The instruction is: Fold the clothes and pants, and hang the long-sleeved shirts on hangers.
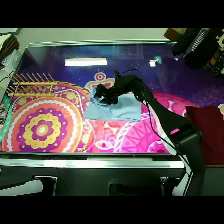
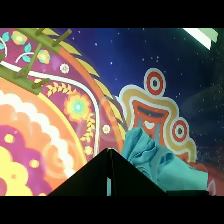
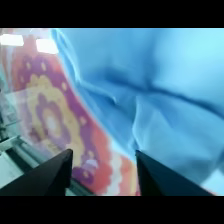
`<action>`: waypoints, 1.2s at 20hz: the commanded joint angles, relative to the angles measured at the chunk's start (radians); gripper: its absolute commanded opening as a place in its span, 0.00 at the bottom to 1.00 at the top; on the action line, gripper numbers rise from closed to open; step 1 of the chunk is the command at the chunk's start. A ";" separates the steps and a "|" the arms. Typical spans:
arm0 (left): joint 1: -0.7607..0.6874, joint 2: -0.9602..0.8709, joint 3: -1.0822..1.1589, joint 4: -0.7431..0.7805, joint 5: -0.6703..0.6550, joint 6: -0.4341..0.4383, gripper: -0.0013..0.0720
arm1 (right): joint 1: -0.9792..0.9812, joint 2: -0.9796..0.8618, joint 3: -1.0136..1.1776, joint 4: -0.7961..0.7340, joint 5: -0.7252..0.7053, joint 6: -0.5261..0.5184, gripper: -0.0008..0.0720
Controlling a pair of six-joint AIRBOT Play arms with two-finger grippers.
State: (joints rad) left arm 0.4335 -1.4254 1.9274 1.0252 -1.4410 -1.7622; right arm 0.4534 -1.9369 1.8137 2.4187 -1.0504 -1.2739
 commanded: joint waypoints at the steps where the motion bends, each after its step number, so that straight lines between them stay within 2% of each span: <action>1: 0.001 0.000 -0.002 0.000 0.018 0.000 0.04 | 0.000 0.050 0.001 0.058 -0.100 -0.018 0.68; 3: 0.000 0.000 -0.002 0.000 0.018 0.001 0.04 | -0.021 0.117 0.001 0.053 -0.124 -0.058 0.70; 4: -0.002 0.000 -0.002 0.000 0.018 0.001 0.04 | -0.050 0.156 0.001 0.045 -0.136 -0.068 0.78; 5: -0.005 0.000 -0.002 0.000 0.018 0.001 0.04 | -0.087 0.193 0.001 0.035 -0.150 -0.077 0.81; 9: -0.013 0.000 -0.002 0.000 0.019 0.001 0.04 | -0.309 0.313 0.001 -0.066 -0.264 -0.136 0.82; 12: -0.013 0.000 -0.002 0.000 0.019 0.008 0.04 | -0.479 0.323 -0.020 -0.164 -0.346 -0.238 0.82; 15: -0.013 0.000 -0.002 0.000 0.019 0.040 0.04 | -0.597 0.303 -0.138 -0.140 -0.339 -0.353 0.82; 19: -0.013 0.000 -0.002 0.000 0.018 0.064 0.04 | -0.634 0.211 -0.319 -0.006 -0.322 -0.521 0.82; 24: -0.013 -0.001 -0.002 0.001 0.020 0.065 0.04 | -0.635 0.087 -0.388 0.059 -0.265 -0.605 0.80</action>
State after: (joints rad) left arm 0.4210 -1.4254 1.9259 1.0252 -1.4227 -1.7023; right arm -0.1738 -1.7866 1.4651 2.4248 -1.3384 -1.8084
